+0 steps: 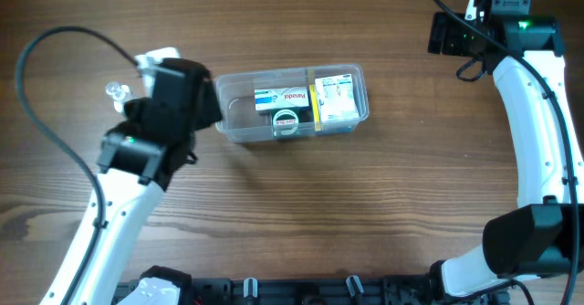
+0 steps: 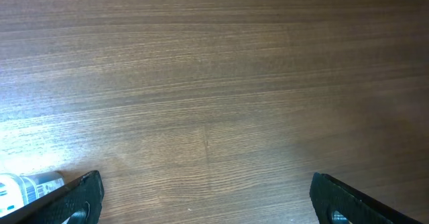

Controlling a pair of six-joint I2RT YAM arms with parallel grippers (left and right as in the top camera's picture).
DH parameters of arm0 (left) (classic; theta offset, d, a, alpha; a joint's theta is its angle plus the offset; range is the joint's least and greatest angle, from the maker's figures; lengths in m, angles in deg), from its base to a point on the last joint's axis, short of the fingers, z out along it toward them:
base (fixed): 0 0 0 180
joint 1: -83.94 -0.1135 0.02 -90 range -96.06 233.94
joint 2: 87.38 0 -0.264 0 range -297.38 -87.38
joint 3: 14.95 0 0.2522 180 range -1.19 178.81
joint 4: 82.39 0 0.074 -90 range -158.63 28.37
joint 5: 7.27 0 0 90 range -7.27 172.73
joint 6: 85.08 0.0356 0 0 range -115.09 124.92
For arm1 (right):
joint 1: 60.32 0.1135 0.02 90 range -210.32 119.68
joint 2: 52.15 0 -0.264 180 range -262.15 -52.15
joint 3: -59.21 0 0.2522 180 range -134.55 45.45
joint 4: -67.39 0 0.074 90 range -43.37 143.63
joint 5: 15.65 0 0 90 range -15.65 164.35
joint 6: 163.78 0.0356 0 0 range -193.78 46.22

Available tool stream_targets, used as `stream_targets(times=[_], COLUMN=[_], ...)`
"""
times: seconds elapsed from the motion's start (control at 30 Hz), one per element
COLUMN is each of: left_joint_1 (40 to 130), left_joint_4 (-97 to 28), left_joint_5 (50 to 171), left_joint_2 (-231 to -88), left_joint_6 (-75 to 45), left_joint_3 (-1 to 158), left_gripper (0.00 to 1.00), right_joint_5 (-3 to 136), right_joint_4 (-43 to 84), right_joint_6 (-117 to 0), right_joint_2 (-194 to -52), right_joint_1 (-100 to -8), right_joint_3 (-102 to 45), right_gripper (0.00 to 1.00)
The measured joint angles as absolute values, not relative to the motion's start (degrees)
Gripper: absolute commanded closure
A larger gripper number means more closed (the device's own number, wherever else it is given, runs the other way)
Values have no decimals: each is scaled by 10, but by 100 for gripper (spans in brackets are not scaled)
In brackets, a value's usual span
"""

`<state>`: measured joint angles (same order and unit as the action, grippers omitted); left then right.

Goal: Pack container
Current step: 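Lower the left gripper onto the white dropper bottle and grasp it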

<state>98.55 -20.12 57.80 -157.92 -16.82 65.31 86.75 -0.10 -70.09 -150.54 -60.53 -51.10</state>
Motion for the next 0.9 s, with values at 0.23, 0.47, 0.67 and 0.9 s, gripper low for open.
stream_targets(times=[0.23, 0.47, 0.67, 0.9], left_joint_1=[825, 738, 709, 699], left_joint_4=[-235, -306, -367, -408], left_joint_5=[577, 647, 685, 704], left_joint_2=[-1606, -1671, -1751, -1818], left_joint_6=[-160, -115, -72, -56], left_joint_3=[653, 653, 653, 653], left_gripper=[11, 10, 8, 10], right_joint_5=[868, 868, 867, 868], right_joint_4=[-1, -1, -1, -1], right_joint_6=[-701, -701, -701, -701], right_joint_2=[-1505, -1505, -1505, -1505], right_joint_1=[-605, -605, -605, -605], right_joint_3=[-511, -511, -511, -511], right_gripper=[0, 0, 0, 0])
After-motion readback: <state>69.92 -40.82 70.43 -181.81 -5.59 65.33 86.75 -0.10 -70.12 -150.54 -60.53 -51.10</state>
